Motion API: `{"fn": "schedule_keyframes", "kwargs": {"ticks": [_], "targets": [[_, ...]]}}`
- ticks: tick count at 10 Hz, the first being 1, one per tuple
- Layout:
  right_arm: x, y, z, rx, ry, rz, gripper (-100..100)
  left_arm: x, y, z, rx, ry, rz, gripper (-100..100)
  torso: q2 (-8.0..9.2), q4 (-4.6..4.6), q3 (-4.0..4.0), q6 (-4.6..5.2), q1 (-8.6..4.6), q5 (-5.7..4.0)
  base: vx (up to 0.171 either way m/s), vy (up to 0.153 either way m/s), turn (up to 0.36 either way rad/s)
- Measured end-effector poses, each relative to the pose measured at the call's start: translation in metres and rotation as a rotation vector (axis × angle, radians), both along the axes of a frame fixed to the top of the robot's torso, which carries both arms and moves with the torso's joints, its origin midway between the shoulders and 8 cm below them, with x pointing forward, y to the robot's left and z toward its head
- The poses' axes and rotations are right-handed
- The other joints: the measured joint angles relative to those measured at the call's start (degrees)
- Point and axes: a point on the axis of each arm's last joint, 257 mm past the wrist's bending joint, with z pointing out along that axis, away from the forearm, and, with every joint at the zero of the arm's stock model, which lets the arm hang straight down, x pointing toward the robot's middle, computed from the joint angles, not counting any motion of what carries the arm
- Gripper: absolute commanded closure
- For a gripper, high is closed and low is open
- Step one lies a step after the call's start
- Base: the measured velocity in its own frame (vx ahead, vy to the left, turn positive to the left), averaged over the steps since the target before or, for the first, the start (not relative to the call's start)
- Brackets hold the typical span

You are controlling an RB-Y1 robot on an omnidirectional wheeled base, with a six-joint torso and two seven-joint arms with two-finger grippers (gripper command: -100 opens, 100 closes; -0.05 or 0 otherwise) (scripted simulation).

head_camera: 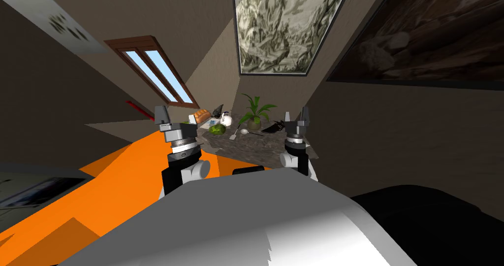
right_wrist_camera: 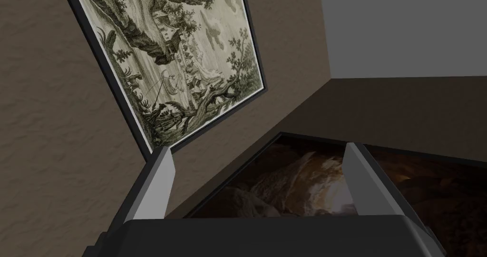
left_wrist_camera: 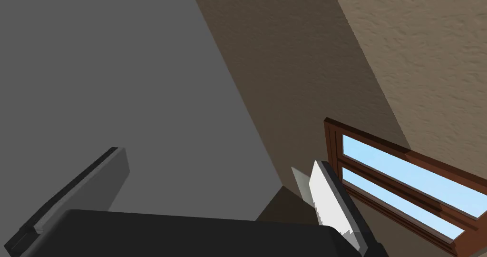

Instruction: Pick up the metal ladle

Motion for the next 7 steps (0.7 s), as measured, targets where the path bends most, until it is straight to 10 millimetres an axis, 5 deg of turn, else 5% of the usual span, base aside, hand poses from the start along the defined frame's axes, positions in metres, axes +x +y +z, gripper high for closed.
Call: {"fn": "schedule_keyframes", "kwargs": {"ticks": [7], "targets": [[0.012, 0.038, -0.011, -0.305, -0.002, -0.007, -100, 0.000, 0.000, 0.000, 0.000, 0.000, 0.000, 0, -0.11, -0.03, -0.07, -0.01, 0.51, 0.12, 0.017, 0.110, 0.039]]}}
